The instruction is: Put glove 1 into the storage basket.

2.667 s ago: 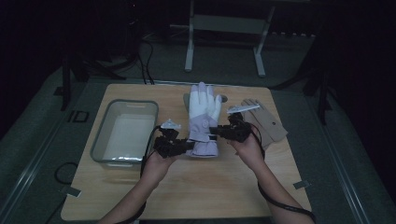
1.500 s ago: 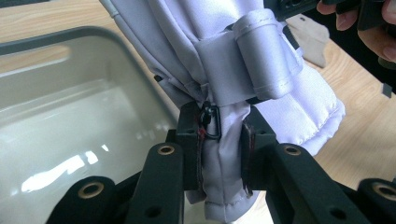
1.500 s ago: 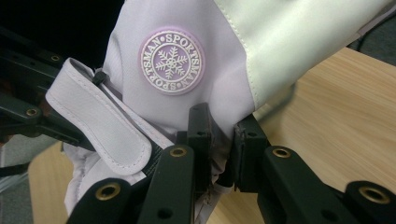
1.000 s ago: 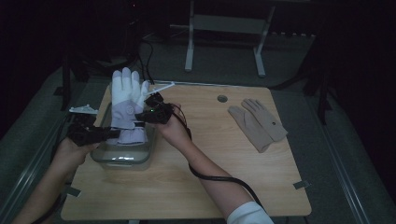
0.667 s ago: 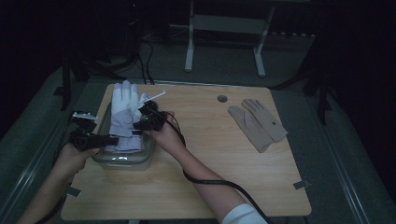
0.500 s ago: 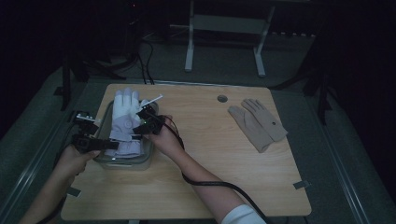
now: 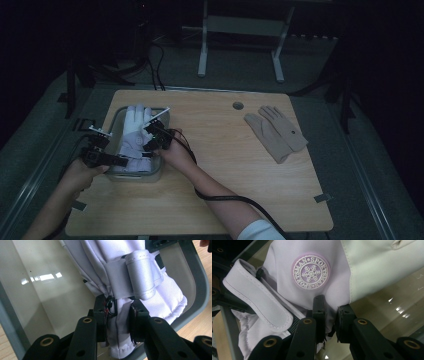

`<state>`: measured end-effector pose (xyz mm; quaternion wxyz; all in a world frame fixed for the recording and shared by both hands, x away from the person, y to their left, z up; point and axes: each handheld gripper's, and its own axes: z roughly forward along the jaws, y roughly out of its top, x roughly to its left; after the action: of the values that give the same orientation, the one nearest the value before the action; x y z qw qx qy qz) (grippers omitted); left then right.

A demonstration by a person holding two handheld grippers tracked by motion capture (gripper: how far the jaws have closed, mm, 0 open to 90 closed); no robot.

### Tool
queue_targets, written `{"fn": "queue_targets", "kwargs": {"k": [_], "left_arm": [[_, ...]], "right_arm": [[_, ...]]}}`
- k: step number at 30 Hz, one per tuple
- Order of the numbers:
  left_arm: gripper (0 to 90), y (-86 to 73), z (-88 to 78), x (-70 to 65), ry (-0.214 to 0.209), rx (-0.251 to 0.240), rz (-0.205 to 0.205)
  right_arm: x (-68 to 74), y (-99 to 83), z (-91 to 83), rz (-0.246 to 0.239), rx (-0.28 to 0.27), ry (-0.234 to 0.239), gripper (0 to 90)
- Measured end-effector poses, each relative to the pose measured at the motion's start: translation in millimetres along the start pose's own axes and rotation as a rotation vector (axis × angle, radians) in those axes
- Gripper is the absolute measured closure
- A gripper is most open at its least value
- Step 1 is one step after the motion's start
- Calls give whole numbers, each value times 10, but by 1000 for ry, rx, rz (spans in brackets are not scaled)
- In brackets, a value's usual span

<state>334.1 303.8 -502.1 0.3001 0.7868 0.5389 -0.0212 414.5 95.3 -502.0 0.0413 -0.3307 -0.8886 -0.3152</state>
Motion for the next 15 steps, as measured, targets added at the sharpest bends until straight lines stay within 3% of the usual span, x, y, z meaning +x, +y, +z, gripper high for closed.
{"fn": "queue_targets", "kwargs": {"k": [10,15], "left_arm": [[676,78,57,-62,55,103,0],[620,111,108,-121,129,143,43]], "right_arm": [[-23,11,54,9,62,-4,752],[-15,21,30,-10,46,-19,592]]}}
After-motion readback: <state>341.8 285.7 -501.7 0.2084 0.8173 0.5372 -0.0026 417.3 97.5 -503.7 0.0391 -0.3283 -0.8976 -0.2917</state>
